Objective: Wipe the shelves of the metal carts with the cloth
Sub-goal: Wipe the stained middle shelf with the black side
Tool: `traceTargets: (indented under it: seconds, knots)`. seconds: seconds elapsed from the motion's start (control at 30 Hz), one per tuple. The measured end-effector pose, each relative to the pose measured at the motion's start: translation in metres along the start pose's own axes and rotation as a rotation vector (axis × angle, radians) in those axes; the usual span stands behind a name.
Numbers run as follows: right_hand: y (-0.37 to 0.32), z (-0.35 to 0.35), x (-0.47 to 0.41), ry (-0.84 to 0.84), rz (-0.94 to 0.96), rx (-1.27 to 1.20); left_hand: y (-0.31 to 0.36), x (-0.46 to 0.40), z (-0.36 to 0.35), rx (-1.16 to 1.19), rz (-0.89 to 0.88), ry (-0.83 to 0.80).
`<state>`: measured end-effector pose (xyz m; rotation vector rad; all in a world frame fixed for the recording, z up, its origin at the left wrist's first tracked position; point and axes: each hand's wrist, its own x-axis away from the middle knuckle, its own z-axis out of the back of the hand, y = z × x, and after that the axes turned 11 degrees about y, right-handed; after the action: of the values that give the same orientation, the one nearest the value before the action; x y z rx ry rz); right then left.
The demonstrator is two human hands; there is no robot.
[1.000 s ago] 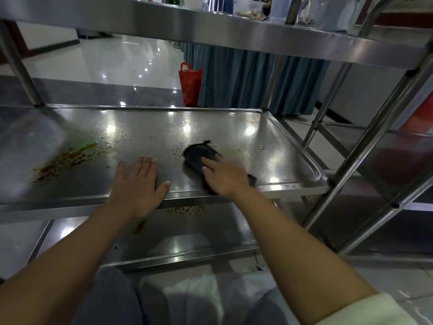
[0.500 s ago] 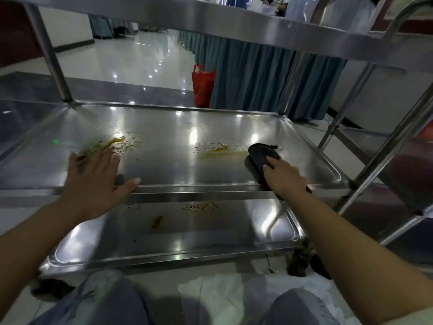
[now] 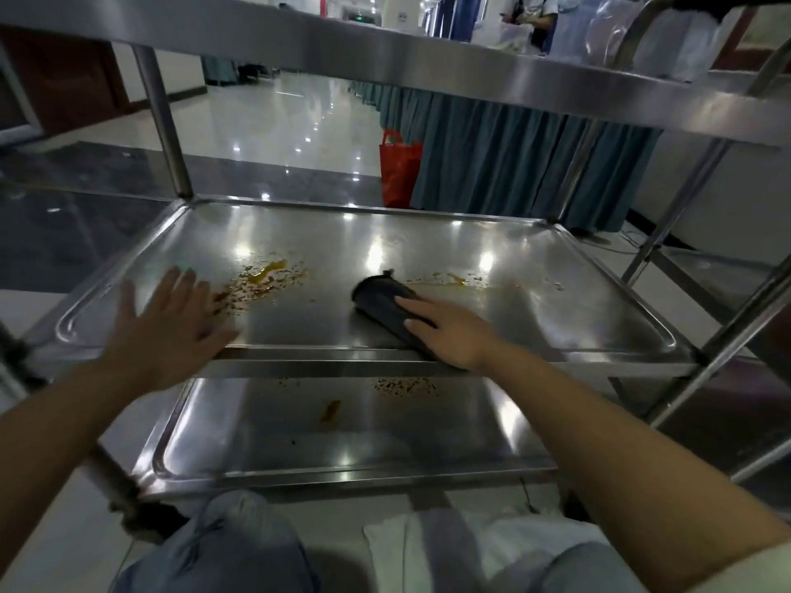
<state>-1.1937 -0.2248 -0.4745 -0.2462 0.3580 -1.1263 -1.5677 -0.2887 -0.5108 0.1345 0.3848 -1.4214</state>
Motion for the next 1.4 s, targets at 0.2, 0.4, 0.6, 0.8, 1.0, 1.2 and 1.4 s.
traceTargets:
  seconds: [0.2, 0.4, 0.6, 0.8, 1.0, 1.2, 1.4]
  knots:
    - [-0.001, -0.002, -0.006, -0.031, -0.032, -0.025, -0.041, 0.018, -0.01, 0.014, 0.086, 0.021]
    - [-0.091, -0.05, -0.034, -0.12, 0.234, 0.018, -0.037, 0.035, -0.01, 0.022, 0.156, 0.047]
    - [-0.188, -0.102, -0.082, -0.145, 0.452, 0.078, -0.032, 0.04, -0.002, 0.064, 0.254, 0.088]
    - [-0.155, -0.087, -0.067, -0.115, 0.517, 0.062, -0.025, 0.044, 0.0, 0.101, 0.373, 0.117]
    - [-0.188, -0.108, -0.081, -0.058, 0.416, 0.111, -0.027, 0.043, -0.003, 0.157, 0.369, 0.163]
    - [-0.25, -0.141, -0.127, -0.066, 0.455, 0.111, -0.034, 0.043, -0.008, 0.193, 0.369, 0.138]
    - [-0.173, -0.105, -0.094, -0.03, 0.369, 0.07, -0.032, 0.045, -0.002, 0.22, 0.344, 0.105]
